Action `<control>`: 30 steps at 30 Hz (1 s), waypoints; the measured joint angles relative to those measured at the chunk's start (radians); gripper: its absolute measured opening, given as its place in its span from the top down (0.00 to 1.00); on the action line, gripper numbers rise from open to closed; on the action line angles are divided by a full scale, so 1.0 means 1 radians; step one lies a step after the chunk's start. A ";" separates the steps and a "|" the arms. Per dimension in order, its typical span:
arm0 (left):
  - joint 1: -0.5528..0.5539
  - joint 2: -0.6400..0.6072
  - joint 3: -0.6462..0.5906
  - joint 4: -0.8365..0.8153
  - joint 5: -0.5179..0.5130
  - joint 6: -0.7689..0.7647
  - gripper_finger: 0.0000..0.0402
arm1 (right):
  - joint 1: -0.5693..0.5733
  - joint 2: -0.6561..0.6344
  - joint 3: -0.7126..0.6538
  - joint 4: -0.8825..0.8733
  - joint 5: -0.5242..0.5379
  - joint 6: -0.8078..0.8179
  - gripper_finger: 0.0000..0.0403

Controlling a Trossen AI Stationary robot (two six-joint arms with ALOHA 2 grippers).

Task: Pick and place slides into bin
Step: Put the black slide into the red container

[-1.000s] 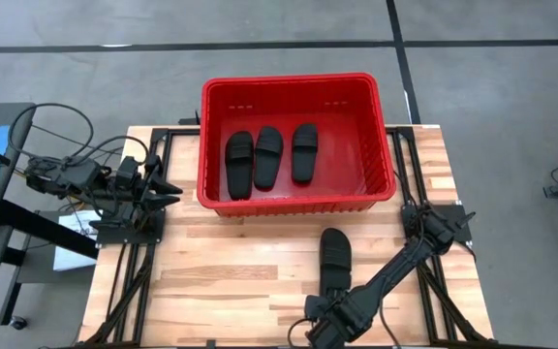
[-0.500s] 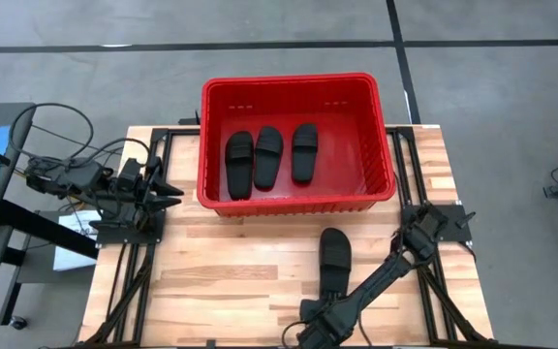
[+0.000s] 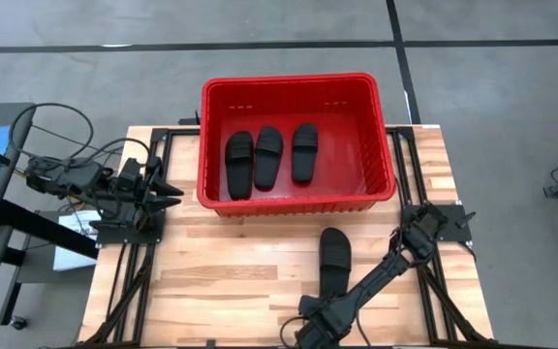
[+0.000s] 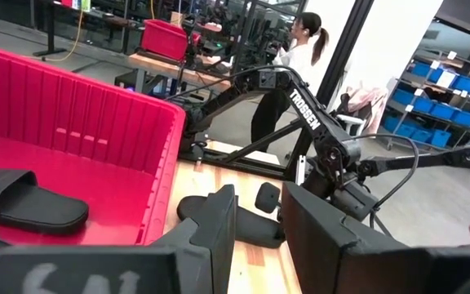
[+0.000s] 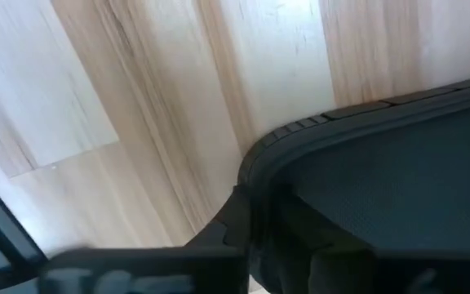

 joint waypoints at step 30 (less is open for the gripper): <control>0.000 0.001 0.000 -0.047 0.000 0.000 0.77 | -0.008 -0.582 -0.009 0.111 -0.168 -0.023 0.99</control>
